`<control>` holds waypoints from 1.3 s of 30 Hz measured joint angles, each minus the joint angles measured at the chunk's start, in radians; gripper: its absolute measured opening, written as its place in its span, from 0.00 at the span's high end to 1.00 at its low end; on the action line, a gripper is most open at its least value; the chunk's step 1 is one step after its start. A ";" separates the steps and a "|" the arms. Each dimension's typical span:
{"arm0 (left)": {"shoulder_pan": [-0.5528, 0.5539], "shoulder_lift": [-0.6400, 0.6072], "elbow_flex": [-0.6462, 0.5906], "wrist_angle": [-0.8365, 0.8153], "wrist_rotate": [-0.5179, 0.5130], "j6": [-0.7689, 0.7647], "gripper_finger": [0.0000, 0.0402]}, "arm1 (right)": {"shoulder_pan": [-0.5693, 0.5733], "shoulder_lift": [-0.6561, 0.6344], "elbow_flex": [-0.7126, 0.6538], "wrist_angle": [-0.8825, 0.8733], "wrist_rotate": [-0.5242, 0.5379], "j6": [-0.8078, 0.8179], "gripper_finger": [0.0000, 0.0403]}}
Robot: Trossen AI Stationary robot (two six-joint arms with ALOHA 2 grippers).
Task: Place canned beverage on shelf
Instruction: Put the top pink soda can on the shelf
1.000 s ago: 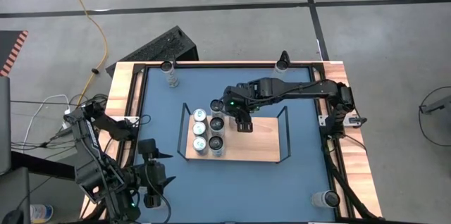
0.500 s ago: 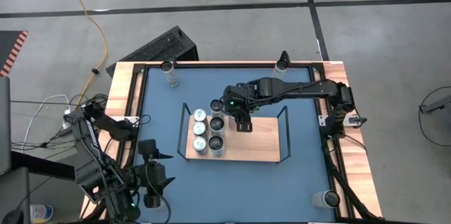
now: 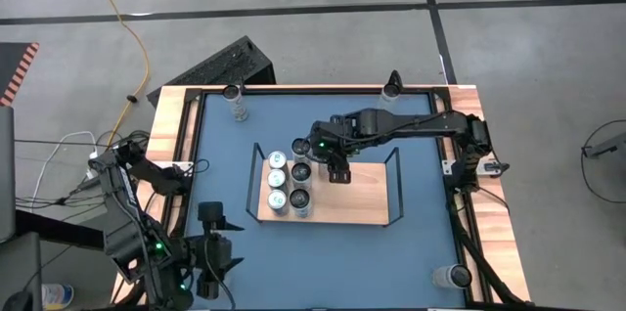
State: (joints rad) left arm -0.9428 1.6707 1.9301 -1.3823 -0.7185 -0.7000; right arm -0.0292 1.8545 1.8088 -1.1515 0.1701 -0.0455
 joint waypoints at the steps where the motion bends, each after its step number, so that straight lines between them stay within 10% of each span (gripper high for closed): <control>1: 0.000 0.000 0.000 0.004 0.000 0.005 0.29 | 0.001 0.000 0.000 -0.002 0.030 -0.006 0.21; 19: 0.000 0.000 0.000 0.005 0.023 0.009 0.29 | 0.016 -0.002 0.000 -0.022 -0.028 -0.013 0.16; 28: 0.000 0.000 0.000 0.005 0.036 0.011 0.29 | 0.048 -0.001 0.001 -0.019 0.144 -0.068 0.14; 39: 0.000 0.000 0.000 0.004 0.037 0.011 0.29 | 0.062 -0.001 0.002 -0.024 0.022 -0.042 0.15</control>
State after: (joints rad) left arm -0.9428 1.6703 1.9301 -1.3781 -0.6819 -0.6888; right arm 0.0330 1.8530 1.8107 -1.1759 0.1920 -0.0877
